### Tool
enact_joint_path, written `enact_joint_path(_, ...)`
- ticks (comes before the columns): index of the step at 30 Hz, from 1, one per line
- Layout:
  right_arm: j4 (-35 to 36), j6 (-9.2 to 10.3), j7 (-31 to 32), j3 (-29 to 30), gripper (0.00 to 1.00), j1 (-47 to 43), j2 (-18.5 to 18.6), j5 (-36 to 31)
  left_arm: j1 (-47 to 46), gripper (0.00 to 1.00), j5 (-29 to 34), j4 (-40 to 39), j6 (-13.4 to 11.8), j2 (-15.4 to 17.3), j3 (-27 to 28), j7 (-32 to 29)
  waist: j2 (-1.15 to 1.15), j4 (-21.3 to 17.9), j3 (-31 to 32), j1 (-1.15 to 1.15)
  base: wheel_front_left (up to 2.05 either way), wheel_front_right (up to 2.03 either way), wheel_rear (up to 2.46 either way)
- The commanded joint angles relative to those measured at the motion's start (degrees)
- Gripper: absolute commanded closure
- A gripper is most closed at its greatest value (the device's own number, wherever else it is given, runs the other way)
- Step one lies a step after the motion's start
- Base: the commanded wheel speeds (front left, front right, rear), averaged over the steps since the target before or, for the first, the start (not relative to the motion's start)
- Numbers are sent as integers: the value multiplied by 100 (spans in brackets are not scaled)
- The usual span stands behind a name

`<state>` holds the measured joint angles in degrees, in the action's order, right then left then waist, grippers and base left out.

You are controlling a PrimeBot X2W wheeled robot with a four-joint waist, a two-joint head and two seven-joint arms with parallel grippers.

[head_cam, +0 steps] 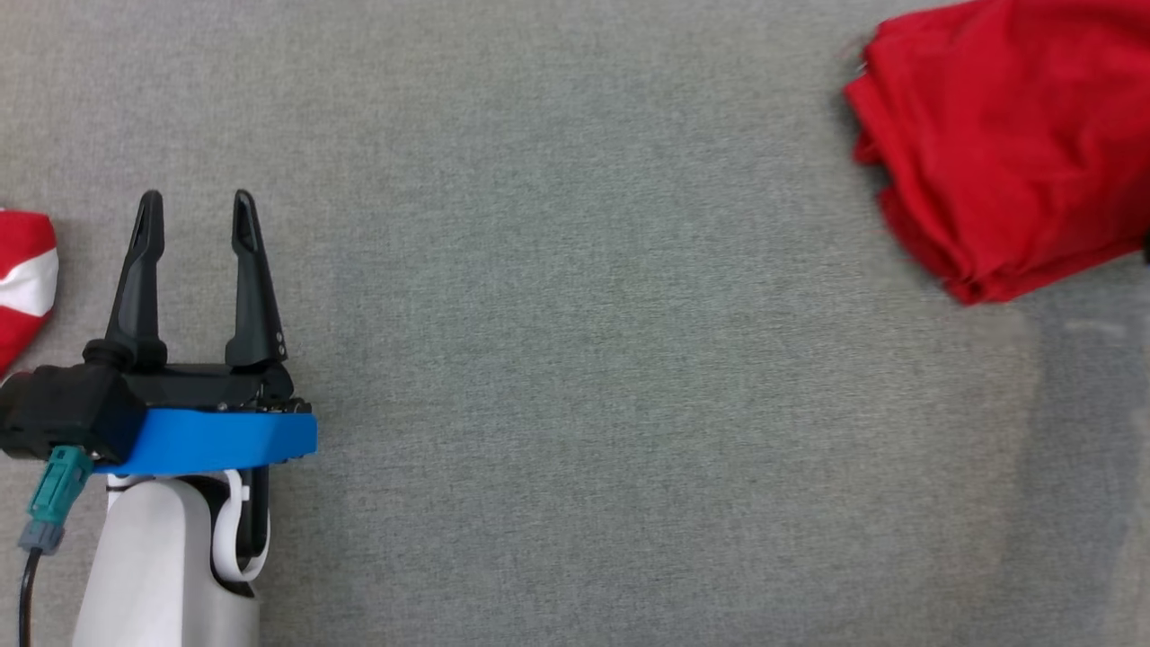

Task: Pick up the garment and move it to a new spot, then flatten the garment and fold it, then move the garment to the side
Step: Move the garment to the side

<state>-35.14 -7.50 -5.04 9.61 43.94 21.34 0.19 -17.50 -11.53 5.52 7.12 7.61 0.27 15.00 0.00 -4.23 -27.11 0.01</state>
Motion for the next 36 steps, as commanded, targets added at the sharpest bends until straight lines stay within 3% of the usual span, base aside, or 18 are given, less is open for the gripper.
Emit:
enact_joint_path(1, -72, 1, 80, 134, 100, 216, 162, -71, -153, 0, -5, -40, 43, 19, -35, 24, 0, 141, -159, -1, 0, 0, 0)
enact_joint_path(10, -606, 1, 282, 694, 100, 870, 845, -443, -314, 0, -43, -153, 36, 8, -119, 24, 0, 334, -411, -1, 0, 0, 0)
enact_joint_path(18, -1055, 1, 298, 830, 100, 1308, 1008, -683, -381, 0, -43, -120, 40, 1, -93, 24, 0, 343, -505, -1, 0, 0, 0)
enact_joint_path(19, -1145, 1, 325, 863, 94, 1348, 1011, -706, -388, 0, -44, -116, 40, 1, -96, 24, 0, 350, -509, -1, 0, 0, 0)
enact_joint_path(20, -1230, 1, 330, 900, 67, 1375, 1015, -749, -393, 0, -46, -108, 40, 0, -95, 24, 0, 355, -511, -1, 0, 0, 0)
enact_joint_path(21, -1273, 1, 329, 920, 21, 1364, 961, -796, -395, 0, -50, -102, 41, 0, -88, 24, 0, 355, -504, -1, 0, 0, 0)
enact_joint_path(22, -1290, 1, 300, 970, 0, 1361, 901, -827, -392, 0, -55, -99, 41, 6, -79, 24, 0, 355, -489, -1, 0, 0, 0)
enact_joint_path(29, -1280, 1, 102, 1121, 0, 1266, 584, -1075, -187, 0, -57, 29, 40, 21, 42, 23, 0, 294, -169, -1, 0, 0, 0)
enact_joint_path(36, -1227, 1, -508, 740, 0, 1113, 224, -920, 150, 0, -7, 156, 41, -49, 221, 23, 0, 235, 430, -1, 0, 0, 0)
